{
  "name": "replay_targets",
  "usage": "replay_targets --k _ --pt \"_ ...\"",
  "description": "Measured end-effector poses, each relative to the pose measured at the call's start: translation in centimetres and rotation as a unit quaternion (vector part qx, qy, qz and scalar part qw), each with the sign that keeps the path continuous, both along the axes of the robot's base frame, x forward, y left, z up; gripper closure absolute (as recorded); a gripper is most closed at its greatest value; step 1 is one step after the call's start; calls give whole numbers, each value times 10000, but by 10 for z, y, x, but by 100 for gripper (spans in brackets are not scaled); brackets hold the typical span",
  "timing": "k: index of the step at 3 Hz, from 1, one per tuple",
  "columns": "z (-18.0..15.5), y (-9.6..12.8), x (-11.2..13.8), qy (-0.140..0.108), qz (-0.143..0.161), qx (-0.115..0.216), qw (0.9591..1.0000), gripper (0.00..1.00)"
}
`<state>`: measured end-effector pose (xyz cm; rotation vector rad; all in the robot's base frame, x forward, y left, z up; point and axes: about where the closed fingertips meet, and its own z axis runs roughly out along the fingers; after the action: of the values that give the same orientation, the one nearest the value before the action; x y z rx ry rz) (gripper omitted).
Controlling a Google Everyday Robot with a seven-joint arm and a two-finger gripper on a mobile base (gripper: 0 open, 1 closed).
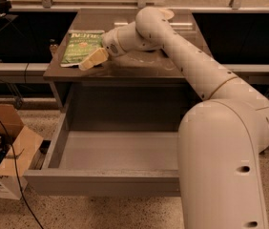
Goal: Place green jalapeno chip bag into top drawer
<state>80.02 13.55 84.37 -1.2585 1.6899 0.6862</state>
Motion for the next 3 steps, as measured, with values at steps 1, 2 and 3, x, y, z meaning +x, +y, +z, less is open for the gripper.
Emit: replay_targets --k 1,2,3 --pt "-7 0 10 112 -65 48 9999 27" --pt "-12 -1 13 181 -105 54 9998 50" --pt "-6 -3 11 100 -113 -14 9999 73"
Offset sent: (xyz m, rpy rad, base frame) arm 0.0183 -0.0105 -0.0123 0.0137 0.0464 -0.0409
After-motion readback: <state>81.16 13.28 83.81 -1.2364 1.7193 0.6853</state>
